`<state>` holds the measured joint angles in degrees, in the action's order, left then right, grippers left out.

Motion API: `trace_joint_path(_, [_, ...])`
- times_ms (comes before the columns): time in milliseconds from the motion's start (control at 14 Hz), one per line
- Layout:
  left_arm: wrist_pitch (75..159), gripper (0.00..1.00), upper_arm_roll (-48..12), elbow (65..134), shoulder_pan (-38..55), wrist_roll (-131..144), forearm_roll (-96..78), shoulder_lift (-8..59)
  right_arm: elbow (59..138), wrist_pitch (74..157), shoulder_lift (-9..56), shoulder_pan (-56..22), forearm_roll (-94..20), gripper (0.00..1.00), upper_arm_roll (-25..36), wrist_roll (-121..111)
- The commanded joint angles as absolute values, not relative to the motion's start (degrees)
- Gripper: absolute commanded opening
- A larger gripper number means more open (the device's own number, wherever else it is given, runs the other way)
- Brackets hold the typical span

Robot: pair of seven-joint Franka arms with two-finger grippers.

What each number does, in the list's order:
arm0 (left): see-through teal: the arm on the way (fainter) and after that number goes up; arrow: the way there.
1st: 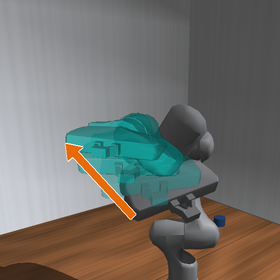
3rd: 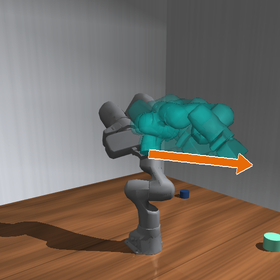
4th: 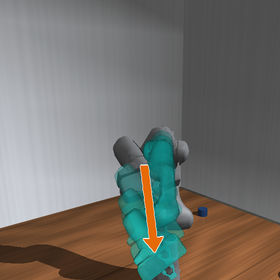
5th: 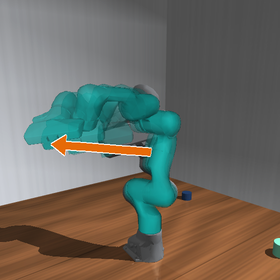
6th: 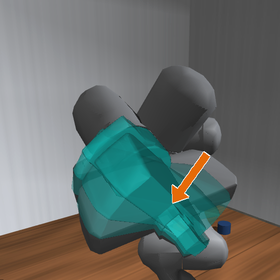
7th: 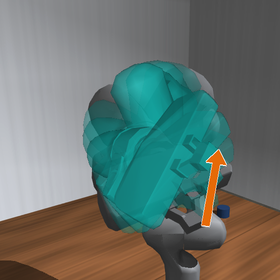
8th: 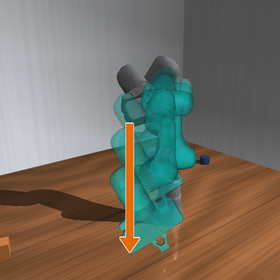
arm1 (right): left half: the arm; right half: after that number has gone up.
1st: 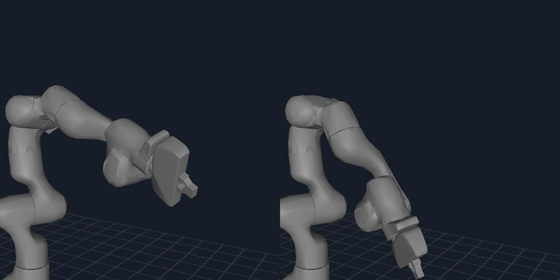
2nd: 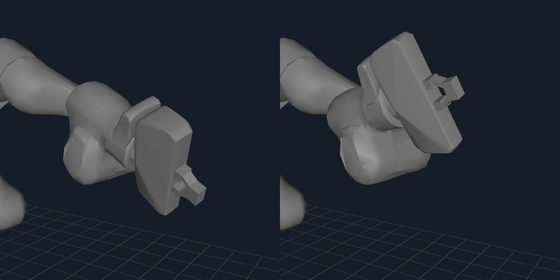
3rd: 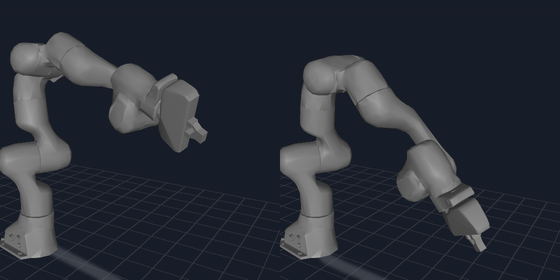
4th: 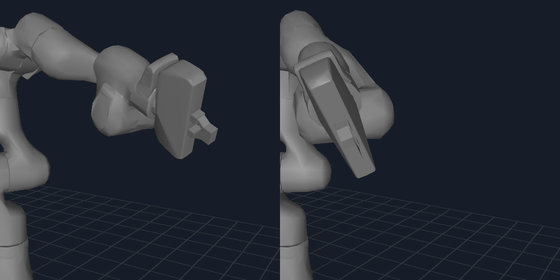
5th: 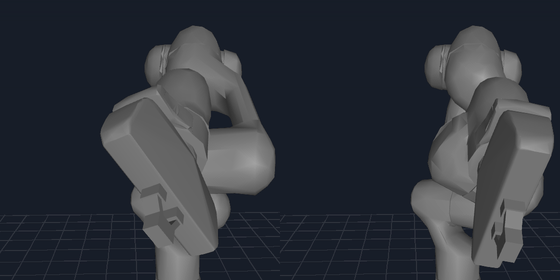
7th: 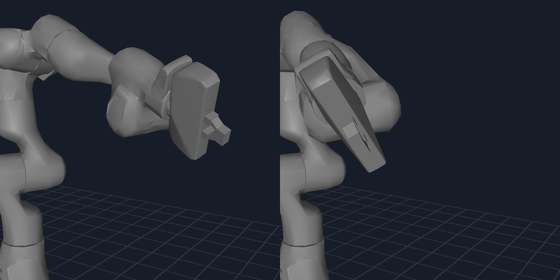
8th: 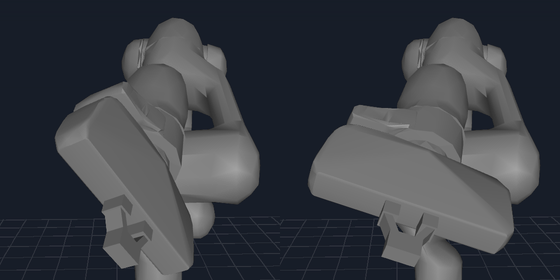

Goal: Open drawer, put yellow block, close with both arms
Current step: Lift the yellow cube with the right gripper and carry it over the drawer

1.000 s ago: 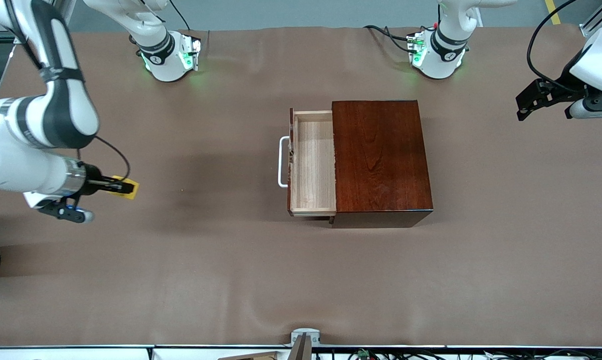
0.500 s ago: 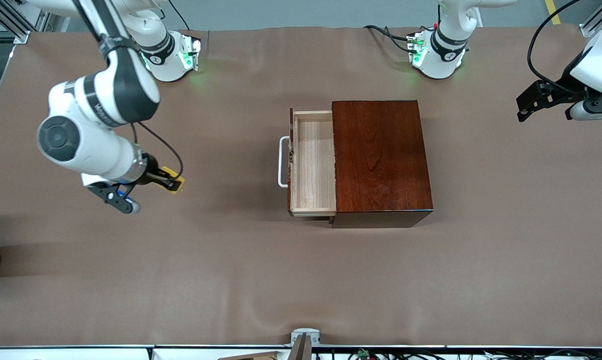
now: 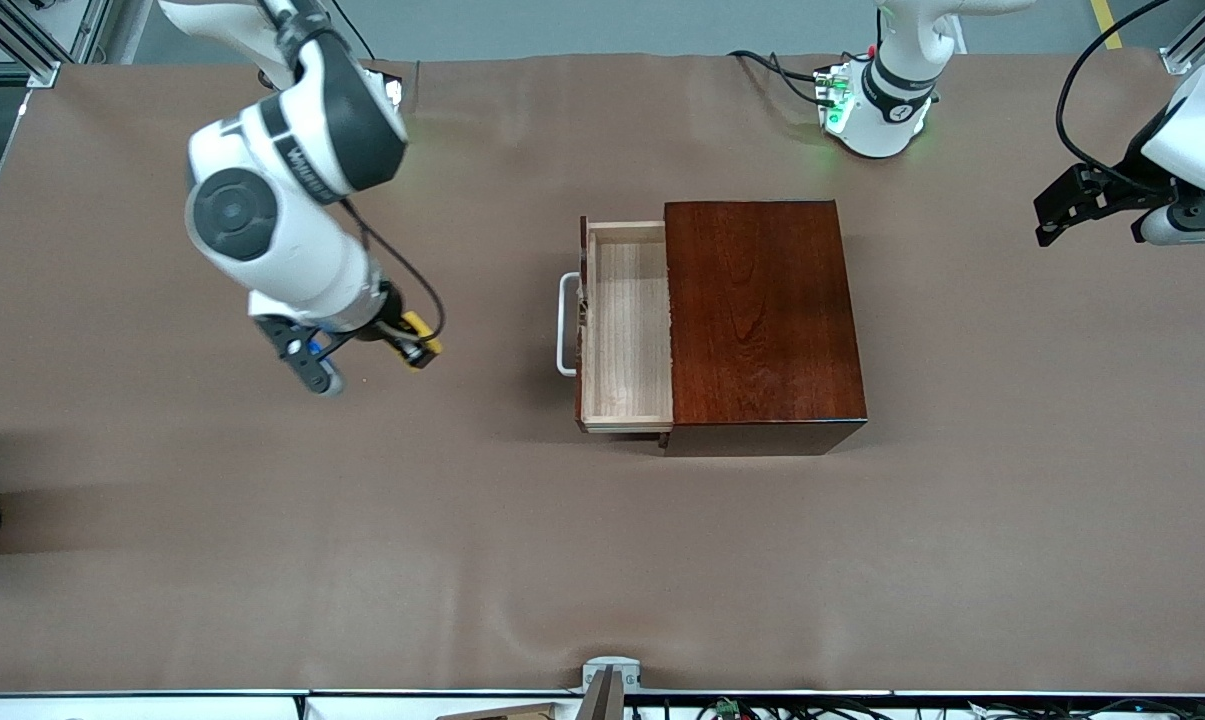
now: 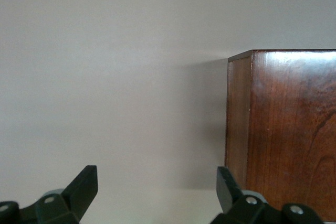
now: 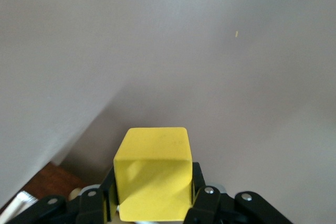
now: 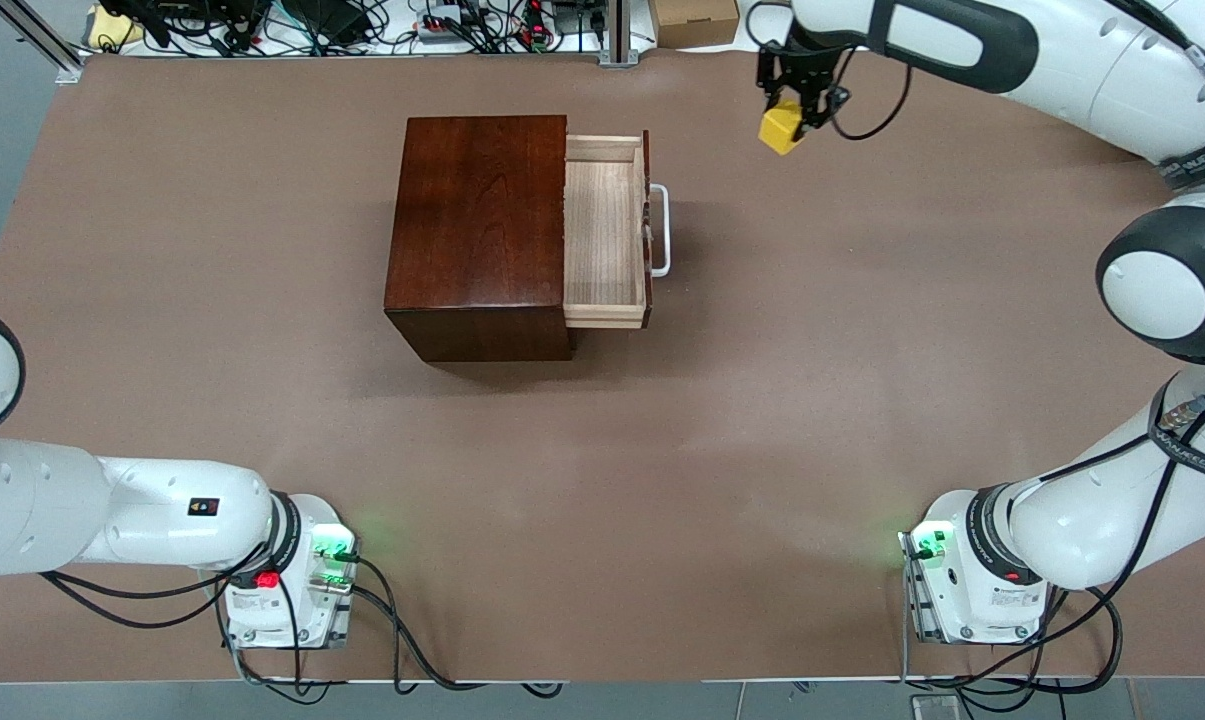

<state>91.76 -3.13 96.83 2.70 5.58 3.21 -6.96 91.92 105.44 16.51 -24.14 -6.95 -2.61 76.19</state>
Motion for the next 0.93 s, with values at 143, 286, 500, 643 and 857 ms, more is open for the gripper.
trace_joint_path(143, [91.3, 1.0, -3.4, 95.4, 1.6, 3.3, 1.9, -6.2, 86.0, 106.3, 21.6, -28.5, -9.3, 0.11, -1.9, 89.4])
trace_joint_path(286, [91.3, 1.0, -3.3, 95.3, 1.6, 3.3, 1.9, -6.2, 86.0, 109.4, 22.4, -31.2, -9.2, 0.11, -1.9, 95.7])
trace_joint_path(500, [91.3, 1.0, -3.3, 95.0, 1.6, 3.4, 2.0, -6.2, 86.0, 112.0, 22.9, -33.6, -10.5, 0.11, -1.9, 101.9])
trace_joint_path(643, [91.3, 1.0, -3.3, 95.1, 1.7, 3.5, 1.9, -6.2, 86.0, 114.0, 23.6, -34.9, -11.2, 0.1, -1.9, 106.2])
trace_joint_path(857, [91.3, 1.0, -3.3, 95.1, 1.7, 3.4, 1.9, -6.2, 86.0, 116.1, 24.1, -37.2, -11.4, 0.1, -1.9, 110.9])
